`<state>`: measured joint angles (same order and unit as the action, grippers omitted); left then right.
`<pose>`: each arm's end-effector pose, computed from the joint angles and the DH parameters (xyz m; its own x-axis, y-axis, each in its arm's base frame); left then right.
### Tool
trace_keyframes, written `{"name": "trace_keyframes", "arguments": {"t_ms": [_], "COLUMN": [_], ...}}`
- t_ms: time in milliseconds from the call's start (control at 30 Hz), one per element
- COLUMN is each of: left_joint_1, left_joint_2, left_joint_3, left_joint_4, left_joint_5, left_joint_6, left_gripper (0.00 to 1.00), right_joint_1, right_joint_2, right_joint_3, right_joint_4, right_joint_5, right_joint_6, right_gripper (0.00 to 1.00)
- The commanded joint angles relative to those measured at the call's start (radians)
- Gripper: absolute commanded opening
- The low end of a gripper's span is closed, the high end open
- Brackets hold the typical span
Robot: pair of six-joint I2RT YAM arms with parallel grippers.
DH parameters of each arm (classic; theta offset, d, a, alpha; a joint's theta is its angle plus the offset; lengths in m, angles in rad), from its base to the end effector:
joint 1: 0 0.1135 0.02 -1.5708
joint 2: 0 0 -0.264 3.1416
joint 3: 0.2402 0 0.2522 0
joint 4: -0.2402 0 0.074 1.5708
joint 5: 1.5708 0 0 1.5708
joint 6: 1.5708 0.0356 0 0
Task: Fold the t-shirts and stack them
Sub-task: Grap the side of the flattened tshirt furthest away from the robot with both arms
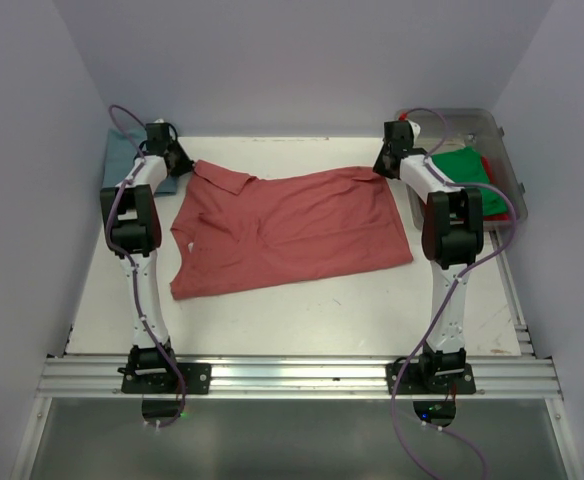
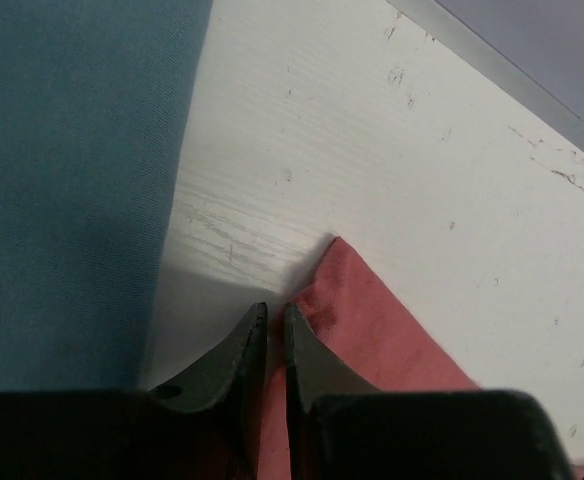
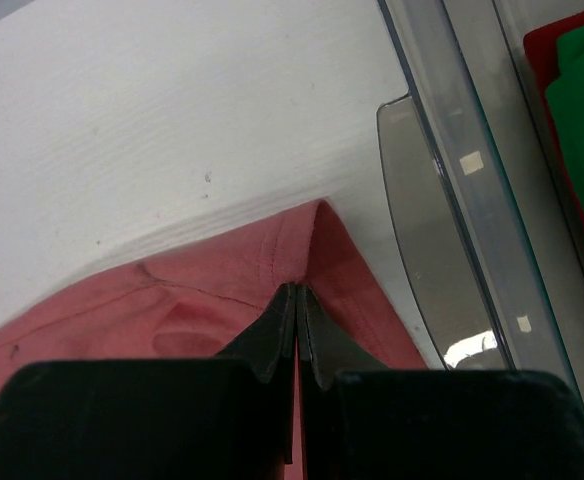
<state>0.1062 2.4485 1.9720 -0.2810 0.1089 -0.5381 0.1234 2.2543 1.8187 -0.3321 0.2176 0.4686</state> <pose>0.5451 0.0542 0.1480 -0.5729 -0.5734 -0.5856 -0.3732 0.8186 -0.4365 0.5094 0.0554 0.1937 -0.5996 0.3700 -0.7097 0.3416 0.9202 0.1912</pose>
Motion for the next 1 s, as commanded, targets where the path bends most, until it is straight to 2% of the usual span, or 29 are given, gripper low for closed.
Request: {"name": "trace_keyframes", "arguments": {"t_ms": [0, 100, 300, 533, 733, 967], "left_joint_1": [0.012, 0.013, 0.013, 0.015, 0.023, 0.047], "left_joint_2": [0.006, -0.005, -0.084, -0.155, -0.269, -0.223], "left_joint_3": [0.001, -0.013, -0.108, -0.218, -0.402, -0.418], "left_joint_4": [-0.009, 0.006, 0.088, 0.150, 0.361, 0.462], "left_joint_5": [0.012, 0.011, -0.015, -0.090, -0.103, 0.047], "left_joint_6": [0.007, -0.006, -0.014, -0.040, -0.082, -0.146], "left_gripper": [0.15, 0.27, 0.37, 0.42, 0.46, 0.48], "right_joint_1": [-0.005, -0.004, -0.005, -0.004, -0.005, -0.005], "right_joint_2": [-0.062, -0.064, -0.062, -0.048, -0.045, -0.041], "right_joint_3": [-0.012, -0.012, -0.007, -0.004, -0.004, 0.004], "right_joint_4": [0.033, 0.033, 0.031, 0.030, 0.025, 0.019], "right_joint_5": [0.012, 0.012, 0.020, 0.014, 0.020, 0.016], "right_joint_6": [-0.010, -0.012, -0.021, -0.021, -0.031, -0.031], "right_gripper": [0.00, 0.00, 0.00, 0.00, 0.00, 0.00]}}
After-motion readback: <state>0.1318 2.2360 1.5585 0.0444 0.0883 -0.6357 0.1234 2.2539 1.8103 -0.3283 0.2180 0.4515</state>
